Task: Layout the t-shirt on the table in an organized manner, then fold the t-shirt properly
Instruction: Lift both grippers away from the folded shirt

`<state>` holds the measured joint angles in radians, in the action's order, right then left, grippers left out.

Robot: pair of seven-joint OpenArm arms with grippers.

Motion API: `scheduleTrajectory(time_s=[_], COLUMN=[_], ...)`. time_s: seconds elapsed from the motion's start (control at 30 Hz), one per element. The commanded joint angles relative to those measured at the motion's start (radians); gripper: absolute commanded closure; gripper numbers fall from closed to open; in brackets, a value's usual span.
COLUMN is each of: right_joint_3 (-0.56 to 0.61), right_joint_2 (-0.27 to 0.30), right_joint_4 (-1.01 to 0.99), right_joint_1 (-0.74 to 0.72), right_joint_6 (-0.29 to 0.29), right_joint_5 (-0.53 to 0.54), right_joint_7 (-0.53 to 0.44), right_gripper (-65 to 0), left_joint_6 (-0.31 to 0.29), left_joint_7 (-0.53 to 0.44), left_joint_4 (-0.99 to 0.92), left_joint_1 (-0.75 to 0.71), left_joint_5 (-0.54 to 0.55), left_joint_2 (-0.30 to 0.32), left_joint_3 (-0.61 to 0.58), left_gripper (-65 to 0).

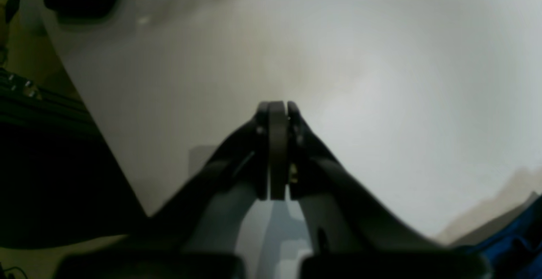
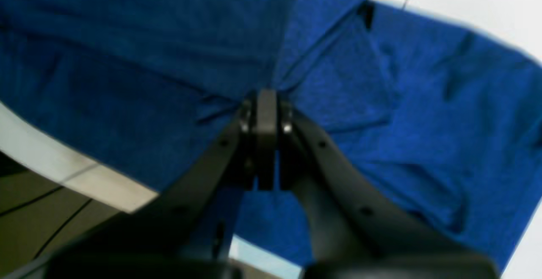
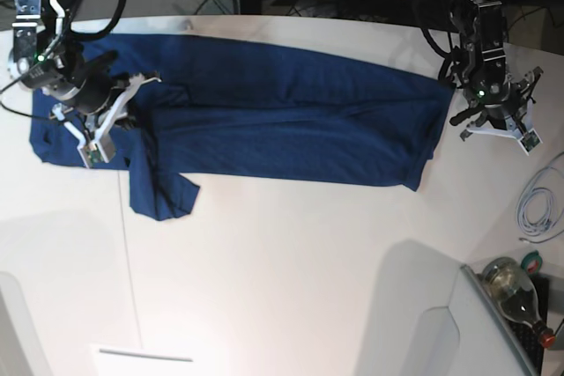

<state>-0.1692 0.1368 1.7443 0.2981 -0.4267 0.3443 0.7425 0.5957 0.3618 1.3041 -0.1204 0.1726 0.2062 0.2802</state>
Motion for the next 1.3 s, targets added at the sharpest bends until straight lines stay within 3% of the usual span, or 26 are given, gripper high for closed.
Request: scheduleTrajectory(time_s=[0.0,0.07,0.2,0.27,0.43,0.57,0.73,0.8,0.9,1.0,1.13,1.27], right_joint_3=[-0.003,0.001,0.041,0.04,0.044,0.046,0.043,0.043,0.04,0.04,0.038,0.044], right_joint_2=[0.007,0.007,0.014,0.014,0.025,0.028,0.022,0.021,0.021,0.021,0.019,-0.013], right_joint_4=[0.007,0.006,0.029,0.012,-0.244,-0.623,-0.961,-1.024,-1.035,-1.035,-0.973,-0.665], right_joint_1=[-0.003,-0.001,-0.04,-0.095,-0.363,-0.593,-0.73,-0.741,-0.739,-0.736,-0.724,-0.604], right_joint_6=[-0.004,-0.004,-0.004,-0.004,0.001,0.002,0.002,0.002,0.002,0.001,-0.005,-0.005], right_joint_5=[0.017,0.017,0.016,0.012,0.011,-0.003,-0.216,-0.251,-0.25,-0.25,-0.248,-0.201], right_joint_7=[-0.024,-0.011,0.056,0.055,-0.002,-0.071,-0.249,-0.297,-0.318,-0.317,-0.263,-0.163], right_gripper=[-2.7,-8.0,-26.3,-30.8,-29.6,-29.6,-29.6,-29.6,-22.1,0.0,0.0,0.0], left_joint_6=[0.005,0.005,0.005,0.005,0.005,0.005,0.005,0.003,-0.02,-0.081,-0.093,-0.093], left_joint_7=[-0.022,-0.022,-0.024,-0.024,-0.025,-0.027,-0.027,-0.027,-0.027,-0.027,-0.027,-0.027], left_joint_4=[0.015,0.015,0.015,0.015,0.022,0.029,0.027,0.024,0.024,0.021,0.021,0.021], left_joint_1=[0.008,0.008,0.008,0.008,-0.022,-0.06,-0.095,-0.106,-0.114,-0.114,-0.107,-0.106], left_joint_5=[-0.012,-0.012,-0.012,-0.012,-0.011,-0.003,-0.003,-0.003,-0.003,-0.003,-0.012,-0.012], left_joint_2=[0.016,0.016,0.016,0.016,0.025,0.029,0.023,0.023,0.023,0.022,0.005,0.005], left_joint_3=[0.003,0.003,0.003,0.003,0.006,0.007,0.109,0.136,0.166,0.208,0.241,0.241], left_gripper=[0.0,0.0,0.0,0.0,0.0,0.0,0.0,0.0,0.0,0.0,0.0,0.0])
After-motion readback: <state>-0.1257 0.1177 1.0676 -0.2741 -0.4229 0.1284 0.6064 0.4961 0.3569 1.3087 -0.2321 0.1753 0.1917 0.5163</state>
